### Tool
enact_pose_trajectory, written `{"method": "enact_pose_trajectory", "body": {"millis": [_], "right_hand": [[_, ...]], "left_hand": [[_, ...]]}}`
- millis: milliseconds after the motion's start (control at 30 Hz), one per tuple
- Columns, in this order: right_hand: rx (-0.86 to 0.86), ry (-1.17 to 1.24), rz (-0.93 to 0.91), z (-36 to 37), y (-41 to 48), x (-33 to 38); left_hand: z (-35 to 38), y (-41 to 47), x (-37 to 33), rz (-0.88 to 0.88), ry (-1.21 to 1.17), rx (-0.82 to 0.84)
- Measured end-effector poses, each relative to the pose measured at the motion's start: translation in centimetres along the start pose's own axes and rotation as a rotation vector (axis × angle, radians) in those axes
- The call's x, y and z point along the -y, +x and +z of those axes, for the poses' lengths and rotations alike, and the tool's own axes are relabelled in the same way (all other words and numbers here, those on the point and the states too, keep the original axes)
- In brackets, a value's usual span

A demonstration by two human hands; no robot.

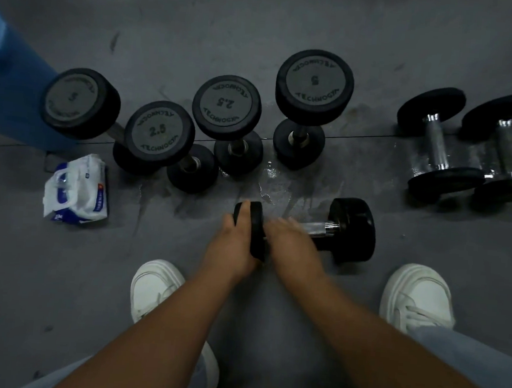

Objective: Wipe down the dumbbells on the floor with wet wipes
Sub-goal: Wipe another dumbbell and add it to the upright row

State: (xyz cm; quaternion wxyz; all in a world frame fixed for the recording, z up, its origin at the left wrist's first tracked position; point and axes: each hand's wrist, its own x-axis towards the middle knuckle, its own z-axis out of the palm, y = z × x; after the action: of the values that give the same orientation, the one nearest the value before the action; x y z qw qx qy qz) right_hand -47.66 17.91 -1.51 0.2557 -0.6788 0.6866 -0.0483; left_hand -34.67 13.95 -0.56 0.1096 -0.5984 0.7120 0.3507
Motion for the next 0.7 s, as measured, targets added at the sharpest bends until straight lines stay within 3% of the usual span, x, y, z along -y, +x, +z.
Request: {"method": "enact_pose_trajectory", "body": {"millis": [67, 133, 200, 333, 533, 633, 700], "right_hand": [[-0.051, 0.054, 0.152, -0.9, 0.8, -2.8], [-0.114, -0.128, 0.249, -0.9, 0.7, -3.9], [0.000, -0.233, 0.211, 0.4, 0.3, -1.8], [0.060, -0.326, 0.069, 0.0, 0.4, -2.2], [0.205, -0.167, 0.252, -4.2, 1.7, -3.7], [0.131, 0.034, 0.357, -4.0, 2.8, -4.4], [0.058, -0.103, 0.336, -2.8, 2.3, -4.2]], "left_hand": [[-0.1, 0.2, 0.2, -0.009, -0.018, 0.013], [-0.3, 0.6, 0.2, -0.013, -0.027, 0.012], [-0.4, 0.8, 0.0, -0.006, -0.018, 0.015], [-0.6, 1.1, 0.1, -0.007, -0.002, 0.050], [-1.2, 1.3, 0.3, 0.013, -0.020, 0.056], [-0.2, 0.0, 1.2, 0.086, -0.102, -0.070], [1.2, -0.5, 1.3, 0.105, -0.205, -0.163]]}}
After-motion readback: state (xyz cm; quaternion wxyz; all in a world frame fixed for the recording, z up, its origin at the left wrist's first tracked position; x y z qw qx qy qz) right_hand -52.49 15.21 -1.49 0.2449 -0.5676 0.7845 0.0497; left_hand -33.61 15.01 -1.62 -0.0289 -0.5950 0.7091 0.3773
